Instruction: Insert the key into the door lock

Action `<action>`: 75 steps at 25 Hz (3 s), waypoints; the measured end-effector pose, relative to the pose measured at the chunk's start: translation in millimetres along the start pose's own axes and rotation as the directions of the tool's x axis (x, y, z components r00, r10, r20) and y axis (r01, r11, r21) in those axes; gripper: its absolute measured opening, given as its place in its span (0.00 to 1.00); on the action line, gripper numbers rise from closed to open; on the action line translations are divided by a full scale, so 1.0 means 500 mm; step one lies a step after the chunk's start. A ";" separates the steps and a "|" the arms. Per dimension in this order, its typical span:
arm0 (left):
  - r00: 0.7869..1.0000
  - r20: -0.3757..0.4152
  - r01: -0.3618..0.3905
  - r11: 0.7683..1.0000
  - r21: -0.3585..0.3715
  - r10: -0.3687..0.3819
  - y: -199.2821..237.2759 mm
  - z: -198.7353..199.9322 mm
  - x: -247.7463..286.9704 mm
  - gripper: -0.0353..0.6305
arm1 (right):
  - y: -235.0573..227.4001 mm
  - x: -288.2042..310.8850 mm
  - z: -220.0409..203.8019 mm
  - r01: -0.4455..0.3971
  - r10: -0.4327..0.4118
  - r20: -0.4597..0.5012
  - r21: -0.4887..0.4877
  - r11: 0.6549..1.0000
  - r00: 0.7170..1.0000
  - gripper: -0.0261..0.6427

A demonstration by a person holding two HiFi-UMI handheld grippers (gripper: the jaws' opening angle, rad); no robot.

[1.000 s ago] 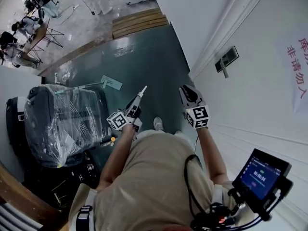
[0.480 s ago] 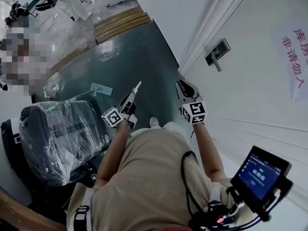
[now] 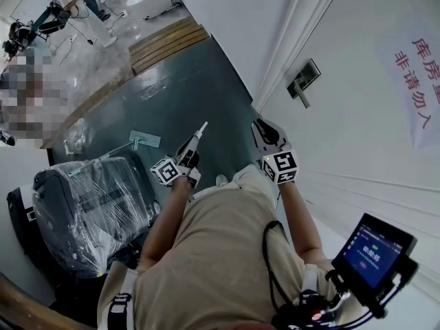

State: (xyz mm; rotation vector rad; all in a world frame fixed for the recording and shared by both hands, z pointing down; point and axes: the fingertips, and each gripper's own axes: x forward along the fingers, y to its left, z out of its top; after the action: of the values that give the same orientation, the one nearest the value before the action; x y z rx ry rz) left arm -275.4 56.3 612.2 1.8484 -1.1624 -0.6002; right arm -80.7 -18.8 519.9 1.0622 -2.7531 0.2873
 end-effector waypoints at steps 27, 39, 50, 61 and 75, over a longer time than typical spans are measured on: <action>0.999 -0.049 0.011 1.000 -0.010 -0.011 -0.069 -0.071 0.313 0.10 | -0.297 -0.038 0.048 -0.006 0.005 0.019 0.021 1.000 1.000 0.13; 0.995 -0.101 0.014 1.000 -0.010 -0.015 -0.041 -0.055 0.390 0.10 | -0.336 -0.013 0.034 0.029 -0.028 -0.005 0.036 0.999 1.000 0.13; 0.979 -0.199 0.045 0.999 -0.013 -0.046 0.015 0.036 0.480 0.10 | -0.364 0.113 0.063 0.091 -0.090 -0.019 0.042 0.995 0.996 0.13; 0.961 -0.261 0.096 0.995 -0.017 -0.097 0.091 0.133 0.551 0.10 | -0.375 0.272 0.087 0.122 -0.121 -0.014 0.036 0.992 0.993 0.13; 0.936 -0.333 0.110 0.993 -0.046 -0.119 0.103 0.119 0.622 0.10 | -0.398 0.268 0.109 0.157 -0.157 -0.040 0.009 0.987 0.987 0.13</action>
State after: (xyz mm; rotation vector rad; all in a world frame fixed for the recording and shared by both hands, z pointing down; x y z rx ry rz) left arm -204.0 -255.7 637.0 1.9141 -0.8222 -0.3432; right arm -48.9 -263.1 521.2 1.2546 -2.6177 0.2983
